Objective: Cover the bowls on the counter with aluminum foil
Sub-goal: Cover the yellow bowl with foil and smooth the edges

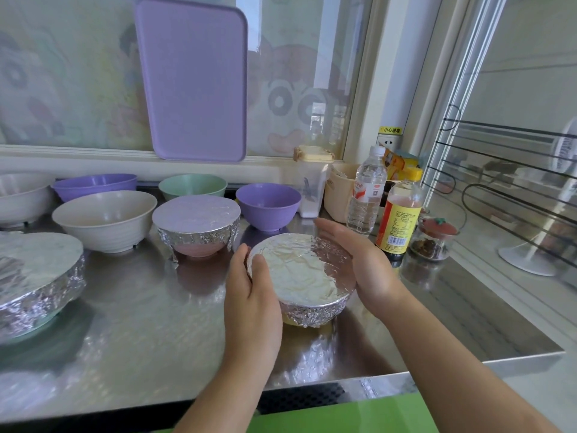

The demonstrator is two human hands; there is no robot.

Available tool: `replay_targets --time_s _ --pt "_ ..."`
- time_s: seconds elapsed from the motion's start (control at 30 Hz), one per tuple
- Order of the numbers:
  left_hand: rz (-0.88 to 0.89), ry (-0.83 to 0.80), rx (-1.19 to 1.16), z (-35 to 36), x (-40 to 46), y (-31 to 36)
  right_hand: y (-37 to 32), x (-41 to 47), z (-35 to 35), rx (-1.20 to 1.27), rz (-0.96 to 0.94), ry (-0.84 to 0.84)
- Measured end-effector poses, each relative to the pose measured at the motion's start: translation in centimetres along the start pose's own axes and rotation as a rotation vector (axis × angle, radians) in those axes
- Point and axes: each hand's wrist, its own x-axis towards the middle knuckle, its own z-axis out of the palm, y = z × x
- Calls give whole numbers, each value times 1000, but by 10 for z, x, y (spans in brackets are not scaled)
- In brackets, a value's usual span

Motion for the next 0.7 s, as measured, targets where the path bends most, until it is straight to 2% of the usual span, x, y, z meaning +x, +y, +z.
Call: replay_targets --time_s 0.17,0.43,0.57,0.7 --pt "62 -16 83 4 -3 -3 0 2 3 10 42 -11" --pt "33 -45 66 -2 2 -2 8 1 2 63 56 68" --pt "32 -60 50 -7 11 -2 3 -3 3 -15 32 117" --pt "63 4 99 -12 14 0 0 0 -1 -138 -55 171"
